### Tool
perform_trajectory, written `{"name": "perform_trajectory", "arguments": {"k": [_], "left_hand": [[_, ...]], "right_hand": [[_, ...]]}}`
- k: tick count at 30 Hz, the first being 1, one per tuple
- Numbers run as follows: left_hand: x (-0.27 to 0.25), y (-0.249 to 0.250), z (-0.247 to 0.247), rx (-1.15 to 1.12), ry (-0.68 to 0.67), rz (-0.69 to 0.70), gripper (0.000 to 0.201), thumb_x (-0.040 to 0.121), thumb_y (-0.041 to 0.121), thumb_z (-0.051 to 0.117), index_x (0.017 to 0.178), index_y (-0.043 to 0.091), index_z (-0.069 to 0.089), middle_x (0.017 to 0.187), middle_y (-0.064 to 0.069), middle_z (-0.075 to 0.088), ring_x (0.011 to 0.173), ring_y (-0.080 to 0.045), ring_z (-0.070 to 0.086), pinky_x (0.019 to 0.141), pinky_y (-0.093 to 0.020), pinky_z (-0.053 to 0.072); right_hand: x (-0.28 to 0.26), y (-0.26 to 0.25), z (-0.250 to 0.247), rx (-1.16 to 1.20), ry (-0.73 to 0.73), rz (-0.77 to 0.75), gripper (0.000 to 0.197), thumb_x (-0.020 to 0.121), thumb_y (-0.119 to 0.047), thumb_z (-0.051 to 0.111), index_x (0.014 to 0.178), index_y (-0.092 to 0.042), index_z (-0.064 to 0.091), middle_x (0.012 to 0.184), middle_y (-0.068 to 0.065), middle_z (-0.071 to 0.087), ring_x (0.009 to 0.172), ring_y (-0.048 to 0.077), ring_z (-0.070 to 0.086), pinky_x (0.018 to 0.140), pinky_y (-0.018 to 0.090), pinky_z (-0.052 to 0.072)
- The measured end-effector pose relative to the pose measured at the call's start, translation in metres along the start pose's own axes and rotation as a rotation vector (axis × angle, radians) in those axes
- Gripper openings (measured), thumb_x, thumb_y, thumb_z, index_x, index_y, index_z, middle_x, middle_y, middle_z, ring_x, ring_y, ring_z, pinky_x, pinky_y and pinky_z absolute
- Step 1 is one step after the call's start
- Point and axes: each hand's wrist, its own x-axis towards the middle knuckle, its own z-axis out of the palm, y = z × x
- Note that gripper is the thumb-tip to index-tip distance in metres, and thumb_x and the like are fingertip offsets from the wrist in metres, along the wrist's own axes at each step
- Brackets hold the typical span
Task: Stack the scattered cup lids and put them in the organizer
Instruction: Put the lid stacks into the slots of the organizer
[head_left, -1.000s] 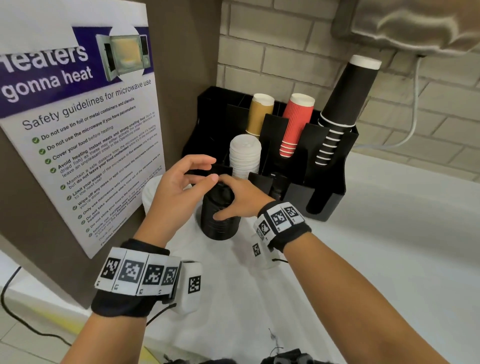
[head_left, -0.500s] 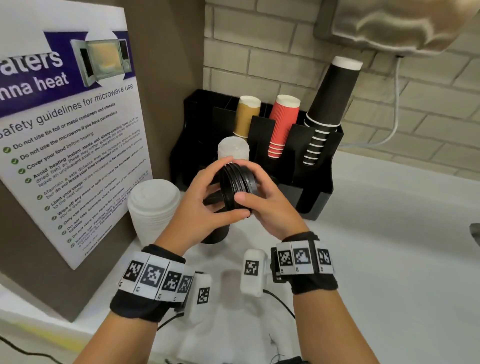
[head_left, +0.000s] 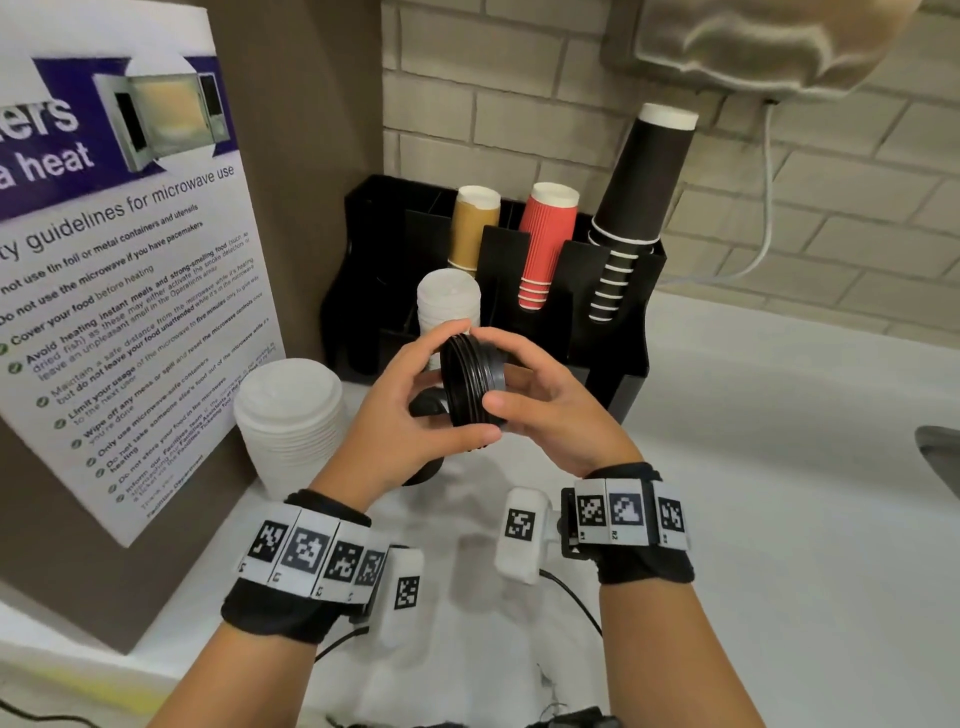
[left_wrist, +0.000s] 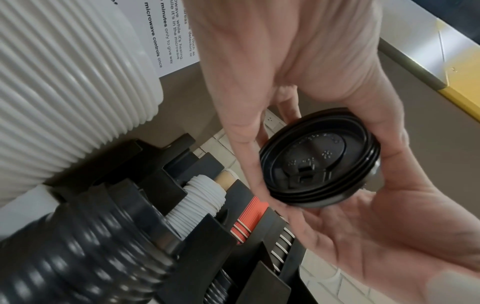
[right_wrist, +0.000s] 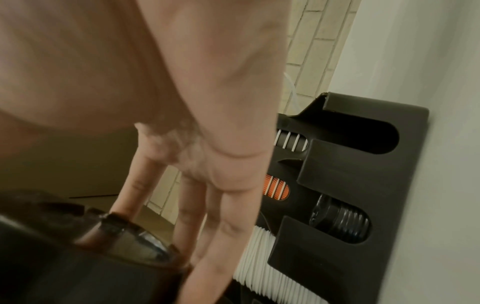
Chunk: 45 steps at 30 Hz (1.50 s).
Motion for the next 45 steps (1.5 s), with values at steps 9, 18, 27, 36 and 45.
{"name": "perform_trajectory", "arguments": {"k": [9,18,27,36,45], "left_hand": [[0.002,-0.001,0.000,-0.035,-0.009,-0.017,0.096,0.060,0.023,0.088,0.143,0.036,0.041,0.140,0.005,0.045,0.127,-0.012,0.051,0.093,-0.041,0.055],[0.005,-0.005,0.003,0.035,0.014,0.007,0.099,0.059,0.029,0.086,0.144,0.041,0.036,0.140,0.010,0.045,0.127,-0.006,0.049,0.102,-0.044,0.049],[0.007,-0.003,-0.013,0.084,0.190,0.013,0.057,0.076,0.039,0.071,0.125,0.052,0.045,0.139,0.015,0.043,0.122,-0.002,0.052,0.081,-0.008,0.048],[0.005,0.002,-0.027,0.132,0.278,0.047,0.035,0.087,0.017,0.068,0.108,0.044,0.058,0.125,0.010,0.054,0.103,-0.003,0.061,0.077,-0.005,0.045],[0.001,0.002,-0.034,0.143,0.293,0.038,0.033,0.089,0.013,0.067,0.107,0.040,0.060,0.126,0.003,0.055,0.102,-0.008,0.061,0.076,-0.003,0.043]], "right_hand": [[0.000,-0.004,0.000,-0.035,-0.001,0.008,0.065,0.080,-0.016,0.068,0.140,-0.025,0.047,0.118,0.006,0.065,0.112,0.024,0.063,0.092,0.042,0.054],[0.005,-0.003,0.003,-0.138,0.054,-0.041,0.063,0.078,-0.007,0.076,0.134,-0.025,0.053,0.117,0.012,0.065,0.110,0.024,0.064,0.100,0.043,0.049],[0.051,-0.011,-0.041,-0.290,0.448,-0.138,0.059,0.073,-0.020,0.082,0.122,-0.037,0.054,0.115,-0.005,0.062,0.105,0.013,0.063,0.086,0.030,0.054],[0.112,0.011,-0.078,-1.233,0.197,0.248,0.078,0.070,-0.014,0.079,0.136,-0.020,0.038,0.129,0.016,0.048,0.120,0.032,0.041,0.096,0.041,0.044],[0.125,0.028,-0.069,-1.546,-0.028,0.406,0.083,0.068,-0.014,0.078,0.139,-0.016,0.036,0.115,0.018,0.053,0.112,0.032,0.049,0.084,0.044,0.055]]}}
